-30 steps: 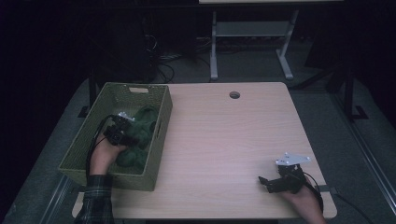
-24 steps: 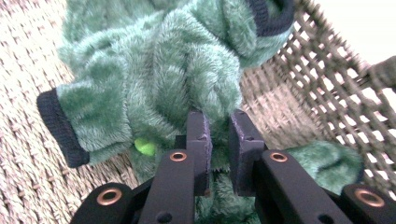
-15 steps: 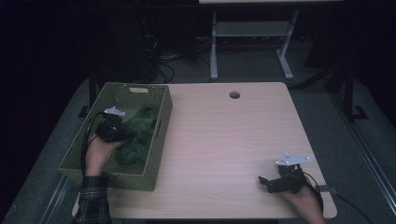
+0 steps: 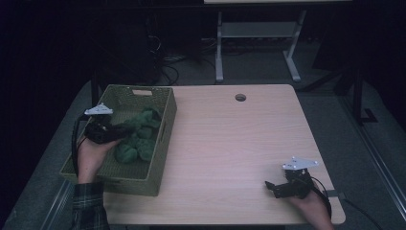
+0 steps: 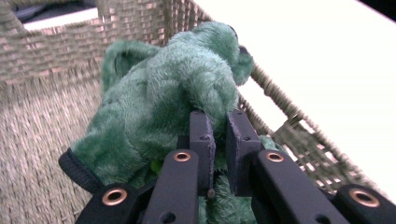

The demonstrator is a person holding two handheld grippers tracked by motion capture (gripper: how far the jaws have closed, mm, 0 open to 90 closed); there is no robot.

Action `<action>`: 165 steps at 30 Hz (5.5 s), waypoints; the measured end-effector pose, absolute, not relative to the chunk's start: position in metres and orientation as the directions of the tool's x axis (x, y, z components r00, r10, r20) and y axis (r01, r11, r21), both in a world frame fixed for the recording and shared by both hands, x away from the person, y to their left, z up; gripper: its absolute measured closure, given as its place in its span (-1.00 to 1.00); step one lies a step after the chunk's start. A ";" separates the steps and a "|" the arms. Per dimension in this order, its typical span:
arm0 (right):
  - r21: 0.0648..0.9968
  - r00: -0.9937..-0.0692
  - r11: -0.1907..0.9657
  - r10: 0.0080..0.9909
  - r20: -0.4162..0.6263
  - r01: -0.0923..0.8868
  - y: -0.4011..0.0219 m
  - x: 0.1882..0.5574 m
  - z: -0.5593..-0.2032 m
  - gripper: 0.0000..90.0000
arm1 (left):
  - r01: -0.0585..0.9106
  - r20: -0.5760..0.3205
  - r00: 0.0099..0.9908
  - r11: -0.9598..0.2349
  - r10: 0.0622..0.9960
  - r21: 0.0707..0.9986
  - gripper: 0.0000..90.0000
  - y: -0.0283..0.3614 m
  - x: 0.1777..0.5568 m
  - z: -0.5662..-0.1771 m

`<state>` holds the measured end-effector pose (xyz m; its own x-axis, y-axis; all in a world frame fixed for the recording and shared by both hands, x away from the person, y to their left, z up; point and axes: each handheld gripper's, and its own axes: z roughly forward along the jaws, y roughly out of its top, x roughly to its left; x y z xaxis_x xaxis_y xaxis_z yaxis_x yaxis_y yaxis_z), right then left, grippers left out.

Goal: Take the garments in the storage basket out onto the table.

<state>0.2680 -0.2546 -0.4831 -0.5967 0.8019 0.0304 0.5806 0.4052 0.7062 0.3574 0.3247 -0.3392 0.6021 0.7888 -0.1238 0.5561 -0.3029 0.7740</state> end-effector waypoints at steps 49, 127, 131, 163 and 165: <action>0.706 -0.596 0.405 0.802 0.031 0.581 -0.255 0.268 -0.483 -0.96 | 0.288 -0.103 0.790 -0.217 0.604 0.933 0.84 0.292 0.337 -0.218; 0.704 -0.593 0.402 0.804 0.035 0.586 -0.254 0.268 -0.483 -0.96 | 0.362 -0.213 0.922 -0.520 0.325 0.774 0.84 0.038 0.362 -0.404; 0.704 -0.594 0.403 0.804 0.034 0.585 -0.254 0.268 -0.483 -0.96 | 0.390 -0.248 0.914 -0.534 0.321 0.750 0.84 0.031 0.363 -0.423; 0.706 -0.594 0.402 0.804 0.033 0.583 -0.254 0.264 -0.478 -0.68 | 0.373 -0.191 0.912 -0.538 0.364 0.756 0.11 0.057 0.334 -0.415; 0.714 -0.599 0.390 0.799 0.051 0.582 -0.253 0.261 -0.474 -0.64 | 0.376 -0.196 0.910 -0.528 0.365 0.762 0.11 0.064 0.329 -0.415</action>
<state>0.2609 -0.2532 -0.4742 -0.5986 0.7994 0.0511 0.5819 0.3901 0.7136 0.3289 0.0645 -0.4150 0.9103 0.3646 -0.1961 0.3756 -0.5282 0.7616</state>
